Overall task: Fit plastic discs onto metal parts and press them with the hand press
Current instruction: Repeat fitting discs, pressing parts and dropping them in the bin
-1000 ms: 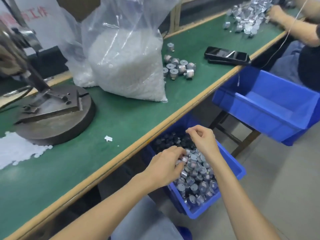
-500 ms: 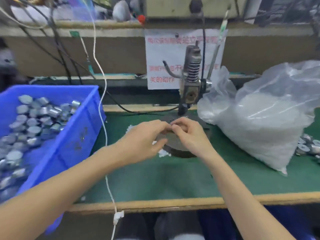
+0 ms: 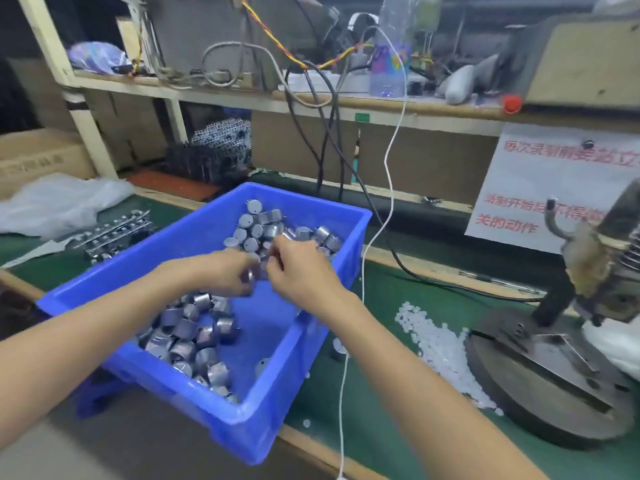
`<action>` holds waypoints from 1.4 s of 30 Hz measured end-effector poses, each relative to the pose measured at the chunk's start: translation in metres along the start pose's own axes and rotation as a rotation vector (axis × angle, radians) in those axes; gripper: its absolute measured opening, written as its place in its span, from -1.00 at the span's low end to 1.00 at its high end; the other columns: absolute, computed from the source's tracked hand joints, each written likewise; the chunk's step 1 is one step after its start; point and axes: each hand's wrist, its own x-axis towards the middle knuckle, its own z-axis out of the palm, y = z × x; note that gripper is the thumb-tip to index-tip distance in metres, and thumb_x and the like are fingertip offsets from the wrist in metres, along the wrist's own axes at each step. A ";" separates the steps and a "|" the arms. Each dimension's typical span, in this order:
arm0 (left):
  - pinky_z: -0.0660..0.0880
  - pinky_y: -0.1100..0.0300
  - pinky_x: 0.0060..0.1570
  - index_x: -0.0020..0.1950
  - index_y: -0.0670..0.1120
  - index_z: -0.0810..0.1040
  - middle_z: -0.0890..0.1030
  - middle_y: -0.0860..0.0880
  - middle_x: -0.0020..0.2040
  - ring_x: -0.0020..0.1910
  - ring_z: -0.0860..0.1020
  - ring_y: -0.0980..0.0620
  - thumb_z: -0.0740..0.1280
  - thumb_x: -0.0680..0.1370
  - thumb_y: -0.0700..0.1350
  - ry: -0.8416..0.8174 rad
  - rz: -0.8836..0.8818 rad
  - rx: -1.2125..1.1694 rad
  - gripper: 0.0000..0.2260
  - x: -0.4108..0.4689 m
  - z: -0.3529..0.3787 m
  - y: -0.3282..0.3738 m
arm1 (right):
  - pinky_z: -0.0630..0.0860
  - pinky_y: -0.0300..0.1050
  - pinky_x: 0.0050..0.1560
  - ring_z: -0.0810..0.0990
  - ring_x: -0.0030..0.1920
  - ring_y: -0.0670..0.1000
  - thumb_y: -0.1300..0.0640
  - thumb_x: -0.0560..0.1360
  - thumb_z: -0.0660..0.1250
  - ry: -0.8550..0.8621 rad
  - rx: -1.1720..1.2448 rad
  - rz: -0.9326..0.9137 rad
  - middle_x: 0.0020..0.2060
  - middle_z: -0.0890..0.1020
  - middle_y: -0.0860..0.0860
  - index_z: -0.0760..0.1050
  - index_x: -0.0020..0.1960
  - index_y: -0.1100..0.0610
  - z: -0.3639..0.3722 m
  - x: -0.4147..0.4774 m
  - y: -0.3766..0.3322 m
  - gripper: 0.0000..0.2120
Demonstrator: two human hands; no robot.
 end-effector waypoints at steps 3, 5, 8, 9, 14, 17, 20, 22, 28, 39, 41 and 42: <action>0.51 0.09 0.00 0.17 -0.05 0.47 0.55 -0.03 0.04 -0.03 0.54 -0.04 0.47 0.37 -0.09 -0.272 -0.080 0.084 -0.60 0.018 0.028 -0.019 | 0.30 -0.06 -0.15 0.53 0.06 0.22 0.15 0.52 0.16 -0.221 -0.294 0.003 0.05 0.56 0.17 0.42 -0.01 0.15 0.019 0.010 0.002 -0.89; 0.53 0.09 -0.07 0.08 -0.07 0.51 0.54 -0.03 -0.04 -0.08 0.54 -0.06 0.47 0.34 -0.12 -0.334 -0.073 0.212 -0.66 0.026 0.046 -0.019 | 0.24 -0.08 -0.16 0.54 0.05 0.20 0.13 0.51 0.17 -0.237 -0.368 -0.006 0.03 0.56 0.14 0.37 -0.08 0.09 0.022 0.011 0.006 -0.95; 0.43 0.17 -0.27 0.04 -0.14 0.56 0.52 -0.04 -0.10 -0.20 0.47 -0.04 0.47 0.34 -0.16 -0.429 -0.058 0.434 -0.70 0.030 0.064 -0.010 | 0.23 -0.07 -0.17 0.53 0.01 0.20 0.13 0.49 0.15 -0.175 -0.337 0.008 -0.03 0.56 0.13 0.33 -0.14 0.06 0.024 0.013 0.009 -0.95; 0.40 0.18 -0.31 0.00 -0.15 0.57 0.50 -0.05 -0.14 -0.23 0.46 -0.04 0.46 0.34 -0.16 -0.437 -0.053 0.448 -0.74 0.029 0.064 -0.007 | 0.24 -0.07 -0.18 0.53 0.01 0.19 0.13 0.49 0.14 -0.167 -0.329 0.012 -0.07 0.55 0.12 0.35 -0.14 0.07 0.025 0.013 0.009 -0.95; 0.45 0.16 -0.34 -0.24 -0.12 0.51 0.56 -0.04 -0.36 -0.34 0.51 -0.03 0.38 0.35 -0.19 0.015 -0.051 -0.133 -0.94 0.014 0.024 0.000 | 0.42 -0.03 -0.12 0.52 0.03 0.19 0.25 0.44 0.15 0.000 -0.013 0.023 -0.02 0.60 0.13 0.52 0.00 0.14 0.019 0.009 0.009 -0.78; 0.43 0.28 -0.38 -0.16 -0.02 0.58 0.61 0.04 -0.33 -0.41 0.50 0.12 0.44 0.40 -0.10 0.377 -0.075 -0.903 -0.92 -0.001 -0.008 0.027 | 0.43 -0.04 0.08 0.49 0.10 0.09 0.38 0.40 0.19 0.190 0.232 -0.108 0.06 0.52 0.10 0.47 0.17 0.21 0.006 -0.009 0.015 -0.64; 0.41 0.32 -0.39 -0.10 -0.10 0.54 0.56 -0.03 -0.29 -0.40 0.48 0.10 0.38 0.47 -0.19 0.398 -0.024 -1.343 -0.94 -0.010 -0.027 0.073 | 0.39 -0.33 0.03 0.48 0.05 -0.08 0.30 0.43 0.35 0.347 0.324 -0.192 0.07 0.48 -0.03 0.42 0.26 0.18 -0.017 -0.030 0.034 -0.59; 0.44 0.34 -0.39 -0.07 -0.13 0.50 0.56 -0.03 -0.29 -0.38 0.52 0.10 0.35 0.51 -0.19 0.319 0.016 -1.443 -0.95 -0.012 -0.028 0.111 | 0.38 -0.37 -0.09 0.48 -0.09 -0.16 0.22 0.45 0.40 0.492 0.290 -0.174 0.02 0.50 -0.05 0.45 0.24 0.16 -0.032 -0.044 0.051 -0.63; 0.42 0.23 -0.17 -0.07 -0.12 0.51 0.57 -0.07 -0.15 -0.14 0.53 0.02 0.21 0.59 -0.14 0.079 -0.015 -1.528 -0.88 0.014 -0.006 0.198 | 0.53 -0.07 -0.03 0.58 -0.13 -0.12 -0.02 0.54 0.31 0.550 0.377 0.210 -0.12 0.60 -0.14 0.48 0.05 0.03 -0.060 -0.090 0.115 -0.84; 0.46 0.20 -0.05 -0.11 -0.12 0.60 0.55 -0.04 -0.12 -0.10 0.53 -0.02 0.48 0.38 -0.20 0.165 -0.011 -0.701 -0.87 0.049 0.127 0.212 | 0.51 -0.20 -0.21 0.55 -0.24 -0.12 0.24 0.53 0.32 0.458 0.607 0.500 -0.11 0.55 -0.08 0.50 0.03 -0.07 -0.013 -0.212 0.177 -0.78; 0.52 0.14 -0.06 -0.17 -0.12 0.61 0.61 -0.07 -0.16 -0.09 0.57 -0.08 0.41 0.42 -0.25 0.208 0.003 -0.674 -0.96 0.052 0.131 0.212 | 0.51 -0.18 -0.17 0.57 -0.18 -0.04 0.25 0.52 0.33 0.457 0.653 0.534 -0.06 0.59 -0.04 0.47 0.06 -0.04 -0.006 -0.217 0.177 -0.78; 0.52 0.11 -0.07 -0.17 -0.12 0.60 0.62 -0.07 -0.15 -0.08 0.57 -0.09 0.37 0.45 -0.25 0.221 0.012 -0.631 -0.95 0.052 0.132 0.213 | 0.52 -0.15 -0.14 0.59 -0.15 0.01 0.24 0.52 0.34 0.458 0.667 0.551 -0.04 0.60 0.00 0.45 0.07 -0.03 -0.004 -0.218 0.177 -0.78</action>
